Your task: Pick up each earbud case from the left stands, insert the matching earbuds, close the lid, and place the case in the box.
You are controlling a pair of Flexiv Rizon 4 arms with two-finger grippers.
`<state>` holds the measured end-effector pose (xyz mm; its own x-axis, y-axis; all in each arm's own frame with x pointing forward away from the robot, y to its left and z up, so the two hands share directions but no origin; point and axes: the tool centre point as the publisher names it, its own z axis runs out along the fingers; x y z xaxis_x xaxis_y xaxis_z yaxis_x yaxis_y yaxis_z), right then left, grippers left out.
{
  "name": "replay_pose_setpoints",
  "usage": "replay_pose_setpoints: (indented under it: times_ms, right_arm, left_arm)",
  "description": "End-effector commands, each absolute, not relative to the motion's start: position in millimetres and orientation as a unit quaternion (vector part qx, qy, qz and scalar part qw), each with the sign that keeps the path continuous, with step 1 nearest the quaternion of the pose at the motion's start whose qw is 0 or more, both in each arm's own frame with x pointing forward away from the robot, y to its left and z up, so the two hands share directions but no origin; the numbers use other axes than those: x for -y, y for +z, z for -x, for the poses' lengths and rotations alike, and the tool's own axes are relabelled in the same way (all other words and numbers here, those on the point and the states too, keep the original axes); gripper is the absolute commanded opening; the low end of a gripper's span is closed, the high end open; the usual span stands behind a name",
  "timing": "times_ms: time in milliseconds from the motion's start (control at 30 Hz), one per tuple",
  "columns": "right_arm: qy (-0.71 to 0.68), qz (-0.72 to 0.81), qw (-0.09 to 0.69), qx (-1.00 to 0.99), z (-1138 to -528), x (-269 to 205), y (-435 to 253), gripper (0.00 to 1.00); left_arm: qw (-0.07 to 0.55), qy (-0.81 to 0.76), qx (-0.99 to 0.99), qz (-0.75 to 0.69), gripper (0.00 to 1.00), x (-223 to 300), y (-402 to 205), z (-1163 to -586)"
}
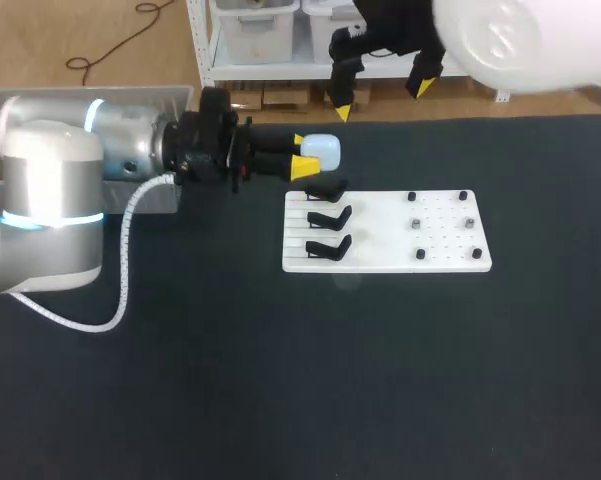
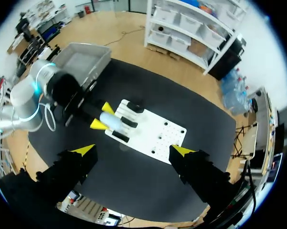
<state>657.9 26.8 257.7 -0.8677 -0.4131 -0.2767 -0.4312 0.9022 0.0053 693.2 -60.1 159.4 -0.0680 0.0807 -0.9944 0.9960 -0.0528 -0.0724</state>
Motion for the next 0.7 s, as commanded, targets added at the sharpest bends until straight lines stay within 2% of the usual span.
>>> replay_pose_setpoints:
  times_ms: [33, 200, 500, 700]
  right_arm:
    - [0.057, 0.220, 0.229, -0.947, -635, -15, 254, 1.00]
    - [0.057, 0.220, 0.229, -0.947, -635, -15, 254, 1.00]
    - [0.057, 0.220, 0.229, -0.947, -635, -15, 254, 1.00]
    - [0.057, 0.220, 0.229, -0.947, -635, -15, 254, 1.00]
  left_arm:
    - [0.462, -0.478, -0.568, -0.485, 0.00, 42, 181, -680]
    - [0.477, -0.437, -0.614, -0.452, 0.00, 11, 192, -691]
    - [0.534, -0.313, -0.695, -0.366, 0.00, -79, 204, -742]
    - [0.544, -0.228, -0.743, -0.315, 0.00, -142, 185, -781]
